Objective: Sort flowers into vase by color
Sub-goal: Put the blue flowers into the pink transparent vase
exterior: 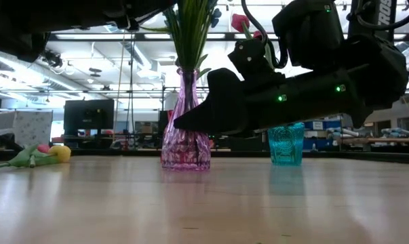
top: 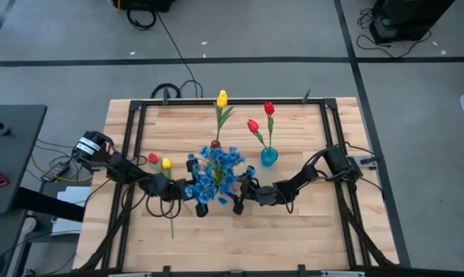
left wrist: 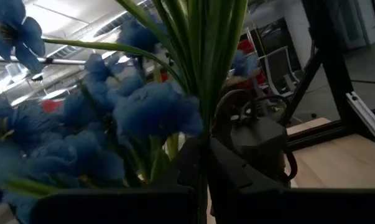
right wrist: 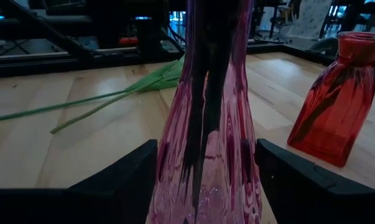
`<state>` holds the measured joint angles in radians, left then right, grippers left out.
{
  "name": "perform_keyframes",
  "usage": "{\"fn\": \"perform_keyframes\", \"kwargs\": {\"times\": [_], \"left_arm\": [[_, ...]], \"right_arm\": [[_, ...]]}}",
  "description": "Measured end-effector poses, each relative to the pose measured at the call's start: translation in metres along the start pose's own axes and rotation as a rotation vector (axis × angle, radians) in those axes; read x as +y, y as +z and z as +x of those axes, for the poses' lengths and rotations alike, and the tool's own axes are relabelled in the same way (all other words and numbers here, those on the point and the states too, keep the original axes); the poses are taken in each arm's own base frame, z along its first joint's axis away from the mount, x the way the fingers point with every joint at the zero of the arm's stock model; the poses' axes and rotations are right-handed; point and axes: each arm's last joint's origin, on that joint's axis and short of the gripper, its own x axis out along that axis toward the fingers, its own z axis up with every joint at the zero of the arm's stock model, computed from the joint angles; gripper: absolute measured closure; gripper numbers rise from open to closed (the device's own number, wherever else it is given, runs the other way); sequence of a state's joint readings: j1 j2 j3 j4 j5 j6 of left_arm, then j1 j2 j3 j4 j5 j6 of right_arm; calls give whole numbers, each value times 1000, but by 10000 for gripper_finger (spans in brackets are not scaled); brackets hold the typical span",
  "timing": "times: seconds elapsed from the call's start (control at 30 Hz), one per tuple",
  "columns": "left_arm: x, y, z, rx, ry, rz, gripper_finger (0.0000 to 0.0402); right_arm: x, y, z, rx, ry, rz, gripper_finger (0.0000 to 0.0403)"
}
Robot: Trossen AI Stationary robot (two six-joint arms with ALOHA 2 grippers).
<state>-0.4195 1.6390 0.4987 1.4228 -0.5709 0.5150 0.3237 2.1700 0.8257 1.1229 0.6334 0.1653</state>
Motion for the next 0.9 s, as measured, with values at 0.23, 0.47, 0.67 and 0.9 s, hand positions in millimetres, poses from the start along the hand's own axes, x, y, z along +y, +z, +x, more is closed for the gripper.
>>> {"fn": "perform_keyframes", "kwargs": {"times": [0.23,0.47,0.67,0.9], "left_arm": [[0,-6,1,55,7,-34,380],[7,-13,6,100,54,-111,380],[7,-15,5,119,63,-140,380],[4,-23,4,183,46,-188,380]], "right_arm": [[0,0,0,0,0,0,137],[0,0,0,0,2,0,137],[0,0,0,0,3,-2,137],[0,-1,0,1,3,-7,137]]}}
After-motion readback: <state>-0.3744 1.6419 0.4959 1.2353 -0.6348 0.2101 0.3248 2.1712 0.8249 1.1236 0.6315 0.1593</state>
